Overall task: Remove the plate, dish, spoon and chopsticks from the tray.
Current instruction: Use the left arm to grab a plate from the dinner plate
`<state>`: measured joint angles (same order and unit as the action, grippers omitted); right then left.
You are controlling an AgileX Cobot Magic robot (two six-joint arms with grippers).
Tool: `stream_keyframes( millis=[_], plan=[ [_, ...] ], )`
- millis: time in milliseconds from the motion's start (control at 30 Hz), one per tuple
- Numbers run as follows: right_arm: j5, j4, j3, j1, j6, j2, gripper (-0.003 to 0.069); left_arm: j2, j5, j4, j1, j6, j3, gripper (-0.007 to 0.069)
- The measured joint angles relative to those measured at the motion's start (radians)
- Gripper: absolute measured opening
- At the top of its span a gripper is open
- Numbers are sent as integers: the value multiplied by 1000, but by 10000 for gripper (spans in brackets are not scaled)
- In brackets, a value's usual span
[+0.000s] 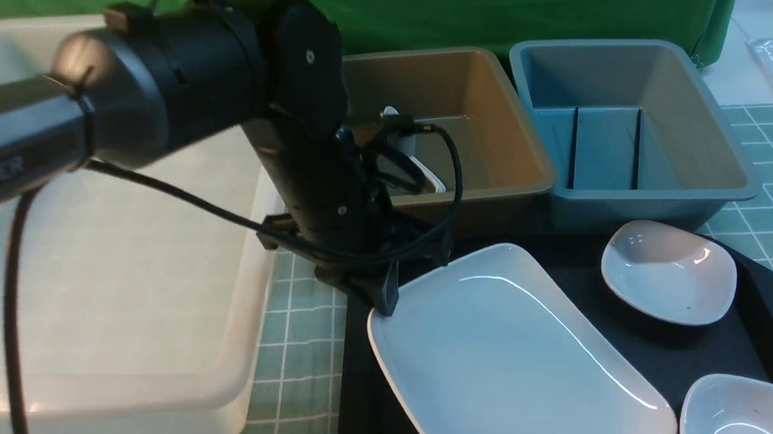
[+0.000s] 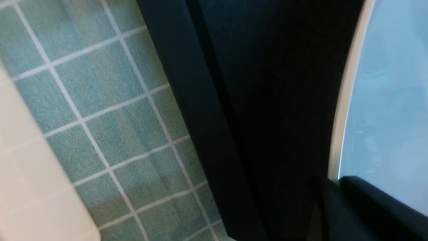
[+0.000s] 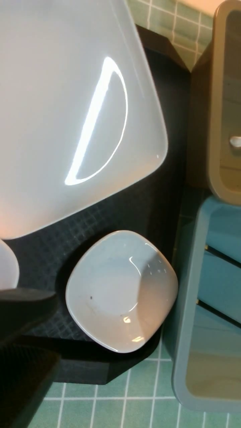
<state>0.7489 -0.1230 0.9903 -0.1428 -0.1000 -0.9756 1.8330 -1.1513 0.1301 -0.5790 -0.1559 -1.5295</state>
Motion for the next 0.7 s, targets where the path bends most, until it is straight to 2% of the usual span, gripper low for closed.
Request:
stream_keyframes(
  millis=[700],
  plan=[
    [-2, 0, 0, 0, -2, 0, 216, 181, 54, -16, 0, 27, 0, 31]
  ],
)
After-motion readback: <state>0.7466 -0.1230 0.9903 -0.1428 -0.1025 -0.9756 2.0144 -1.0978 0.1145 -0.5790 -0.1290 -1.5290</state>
